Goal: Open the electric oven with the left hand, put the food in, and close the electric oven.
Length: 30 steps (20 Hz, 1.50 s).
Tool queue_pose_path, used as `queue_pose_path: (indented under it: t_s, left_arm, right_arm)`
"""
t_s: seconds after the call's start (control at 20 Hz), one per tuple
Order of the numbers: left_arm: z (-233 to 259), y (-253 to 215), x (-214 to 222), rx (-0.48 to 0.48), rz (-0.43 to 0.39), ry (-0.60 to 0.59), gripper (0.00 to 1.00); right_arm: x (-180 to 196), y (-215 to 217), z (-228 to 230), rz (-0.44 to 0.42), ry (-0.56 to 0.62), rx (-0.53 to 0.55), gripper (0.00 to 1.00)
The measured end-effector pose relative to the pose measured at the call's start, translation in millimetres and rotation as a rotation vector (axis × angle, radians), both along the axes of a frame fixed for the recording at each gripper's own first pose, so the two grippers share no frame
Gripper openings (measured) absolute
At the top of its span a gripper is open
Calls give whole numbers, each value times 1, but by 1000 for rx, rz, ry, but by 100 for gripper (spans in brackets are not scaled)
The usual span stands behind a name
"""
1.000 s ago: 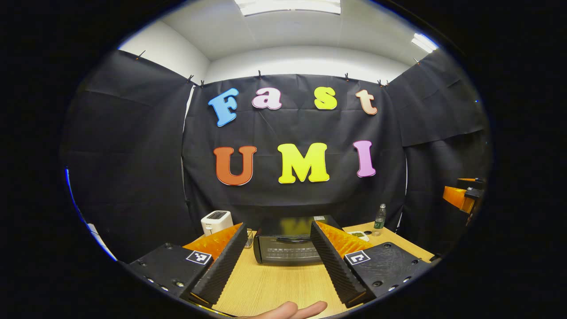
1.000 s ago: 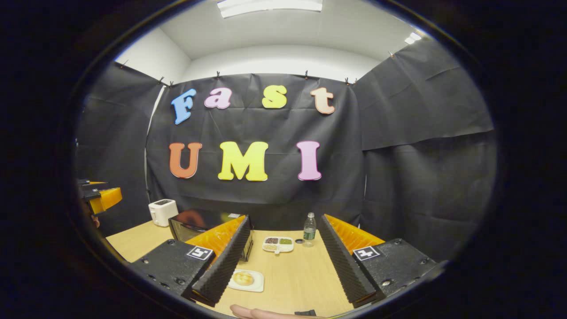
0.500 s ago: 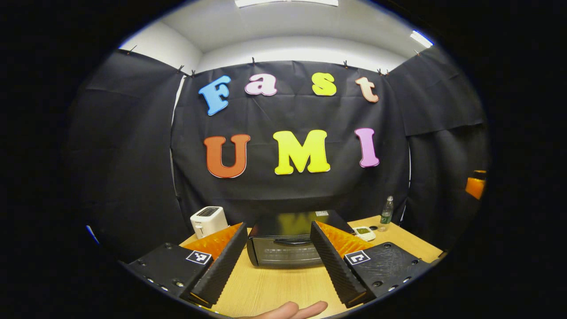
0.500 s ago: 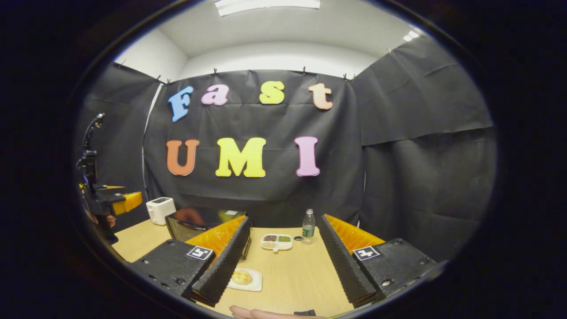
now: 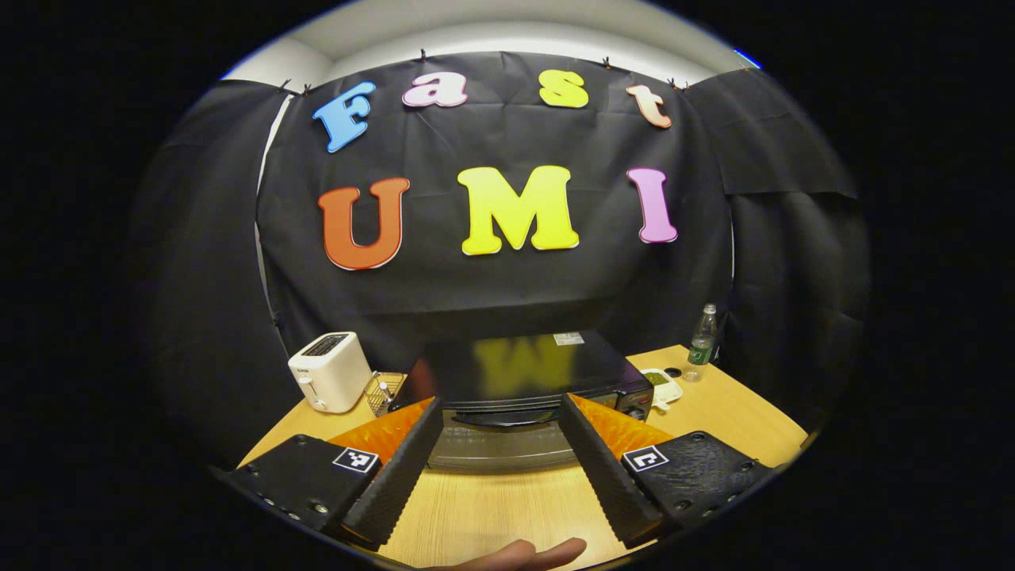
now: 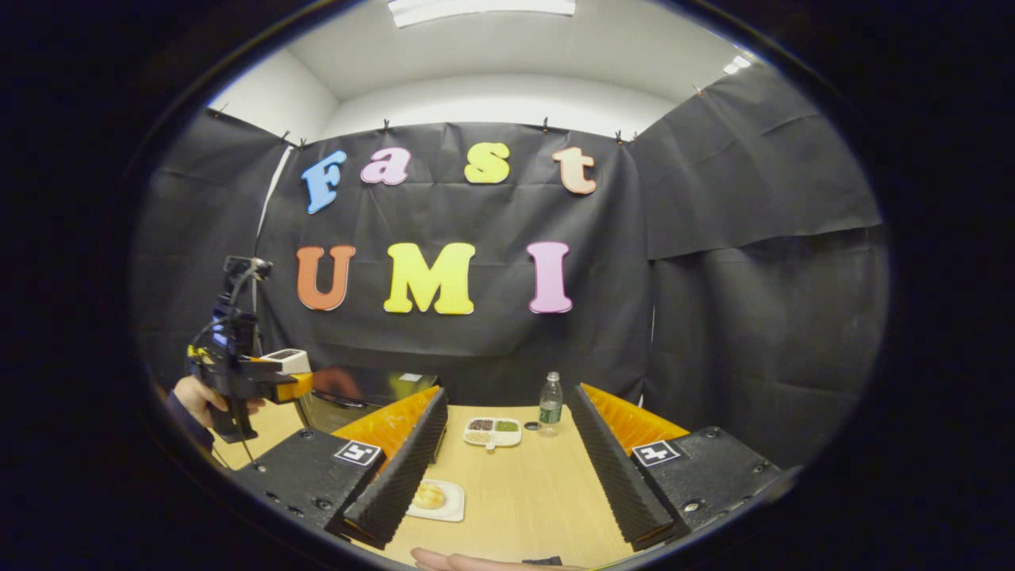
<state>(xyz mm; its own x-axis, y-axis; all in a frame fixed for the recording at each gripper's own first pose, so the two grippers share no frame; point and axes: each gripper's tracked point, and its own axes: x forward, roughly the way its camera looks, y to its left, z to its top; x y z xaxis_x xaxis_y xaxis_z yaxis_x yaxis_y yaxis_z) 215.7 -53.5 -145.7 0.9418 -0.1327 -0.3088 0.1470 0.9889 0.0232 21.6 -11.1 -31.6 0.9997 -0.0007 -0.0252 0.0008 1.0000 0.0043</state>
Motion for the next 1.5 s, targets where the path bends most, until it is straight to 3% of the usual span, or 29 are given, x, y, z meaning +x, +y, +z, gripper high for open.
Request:
queue_pose_path:
  t_s: [0.05, 0.1, 0.35, 0.5, 0.7, 0.75, 0.8, 0.85, 0.9, 0.95, 1.0, 1.5]
  left_arm:
    - [-10, -2, 8, 10, 2, 26, 93]
    - [-17, -3, 17, 18, 4, 38, 96]
    - [-39, -19, 57, 6, -21, 60, 96]
    - [-51, -33, 70, -34, -47, 73, 100]
    - [-64, -41, 73, -35, -56, 102, 97]
    - [-67, -41, 70, -48, -50, 111, 96]
    - [-67, -42, 69, -57, -48, 95, 86]
    - [-69, -41, 68, -44, -52, 95, 87]
    - [-66, -41, 66, -40, -52, 66, 98]
    - [-69, -40, 61, -37, -50, 70, 87]
    - [-67, -40, 56, -42, -47, 61, 98]
    - [-80, -36, -2, -11, -40, 35, 98]
  right_arm:
    - [0, 1, -2, 4, -1, -1, 100]
    - [1, 3, -3, 10, -3, -2, 100]
    - [-3, -3, -1, 6, -40, -19, 100]
    - [-4, -6, 0, 2, -59, -30, 100]
    - [-4, -12, -4, -7, -60, -24, 100]
    - [-5, -13, -5, -8, -58, -23, 100]
    - [-5, -11, -4, -7, -58, -22, 100]
    - [-6, -11, -6, -4, -57, -22, 100]
    - [-6, -9, -8, 0, -53, -25, 100]
    - [-8, -6, -10, 6, -50, -29, 100]
    - [-8, -5, -10, 8, -50, -31, 100]
    - [-11, -5, -35, -2, -8, -5, 100]
